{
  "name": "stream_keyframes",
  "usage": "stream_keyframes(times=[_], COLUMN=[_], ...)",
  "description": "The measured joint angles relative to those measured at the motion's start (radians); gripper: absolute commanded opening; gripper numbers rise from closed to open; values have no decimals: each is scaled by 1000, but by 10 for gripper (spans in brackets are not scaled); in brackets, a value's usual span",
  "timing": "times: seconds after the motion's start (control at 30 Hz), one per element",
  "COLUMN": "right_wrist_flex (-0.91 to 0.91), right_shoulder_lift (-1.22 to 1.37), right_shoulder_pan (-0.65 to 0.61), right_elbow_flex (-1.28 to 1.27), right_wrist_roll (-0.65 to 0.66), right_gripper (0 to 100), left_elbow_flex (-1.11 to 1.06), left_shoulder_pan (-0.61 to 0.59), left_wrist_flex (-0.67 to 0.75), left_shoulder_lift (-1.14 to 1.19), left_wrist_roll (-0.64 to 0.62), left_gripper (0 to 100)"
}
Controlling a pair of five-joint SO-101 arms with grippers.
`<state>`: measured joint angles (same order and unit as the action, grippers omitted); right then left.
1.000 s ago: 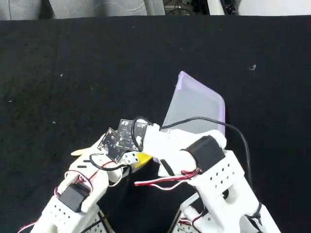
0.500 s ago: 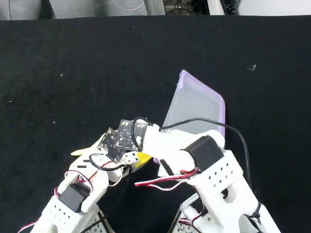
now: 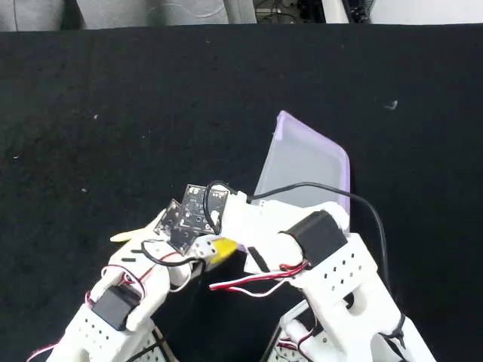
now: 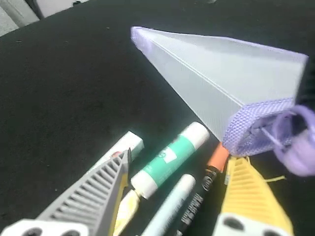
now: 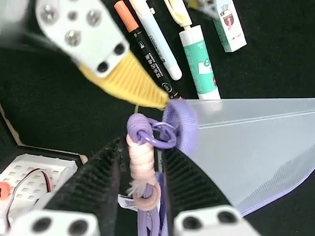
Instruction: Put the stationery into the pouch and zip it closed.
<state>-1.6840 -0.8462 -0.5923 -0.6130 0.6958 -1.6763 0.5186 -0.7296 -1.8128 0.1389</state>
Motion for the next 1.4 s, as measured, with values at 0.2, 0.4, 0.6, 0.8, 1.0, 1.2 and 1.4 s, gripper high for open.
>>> stream_keyframes(times=[0.2, 0.4, 0.6, 0.8, 1.0, 1.2, 1.4], right_wrist_flex=[0, 0, 0, 5, 5, 5, 23], right_shoulder_lift=[0, 0, 0, 0, 0, 0, 0], right_shoulder_pan=[0, 0, 0, 0, 0, 0, 0], right_elbow_flex=[0, 0, 0, -41, -44, -44, -44], right_wrist_roll=[0, 0, 0, 0, 0, 0, 0], right_gripper=[11, 11, 11, 11, 11, 11, 11], left_elbow_flex=[14, 14, 14, 14, 14, 14, 60], left_shoulder_pan=[18, 6, -2, -5, -3, -3, -3], left_wrist_flex=[-51, -31, -31, -31, 28, 68, -12], left_shoulder_lift=[-2, -2, -2, -2, -2, -2, -2], left_wrist_roll=[0, 0, 0, 0, 0, 2, 2], left_gripper=[315, 315, 315, 315, 313, 314, 314])
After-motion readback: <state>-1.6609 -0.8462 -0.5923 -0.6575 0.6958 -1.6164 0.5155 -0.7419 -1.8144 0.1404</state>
